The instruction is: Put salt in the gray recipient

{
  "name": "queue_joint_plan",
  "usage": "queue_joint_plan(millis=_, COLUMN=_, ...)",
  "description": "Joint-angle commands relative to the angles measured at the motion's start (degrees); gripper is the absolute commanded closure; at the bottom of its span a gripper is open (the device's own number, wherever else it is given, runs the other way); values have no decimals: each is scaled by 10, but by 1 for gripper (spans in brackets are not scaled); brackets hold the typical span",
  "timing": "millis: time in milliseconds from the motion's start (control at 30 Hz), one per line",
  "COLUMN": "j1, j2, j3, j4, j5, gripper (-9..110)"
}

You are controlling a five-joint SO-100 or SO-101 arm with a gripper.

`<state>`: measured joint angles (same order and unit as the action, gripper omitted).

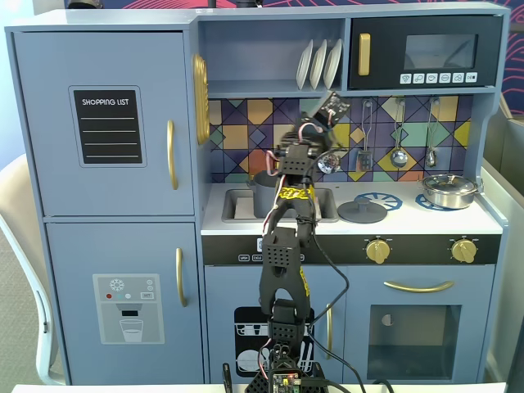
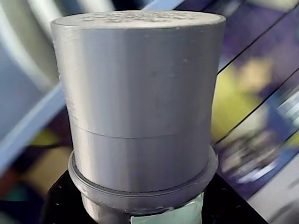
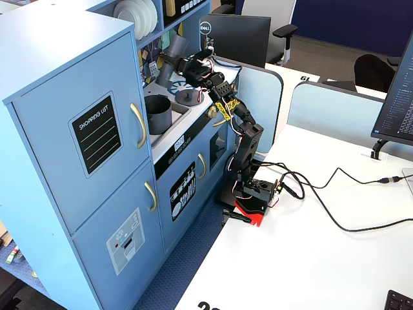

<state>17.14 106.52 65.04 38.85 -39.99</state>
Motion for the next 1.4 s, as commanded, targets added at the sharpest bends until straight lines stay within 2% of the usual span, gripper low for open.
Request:
queue_joint_plan(millis=0, j1=-60, j2=45, j3=-32, j4=-7, j5=125, gripper=101)
queue_joint_plan(millis=167, j1=-116, j2=43, j3=-6, j4=-29, j5=249, gripper=101)
queue_joint_plan(millis=567, j1=-190, j2=37, j3=25, j4=-29, j5=651, gripper=101)
queue_joint_plan(millis=867, j1=-207, j2=25, j3=25, j4=-33, j5=865, gripper=101)
queue_joint_plan(millis=1133, j1=-217, j2=17, j3=33, j4=-52, j5=940, gripper=101)
queue_joint_plan(millis=1367, j1=-178, j2=55, j3=131, j4=-59, j5=980, gripper=101)
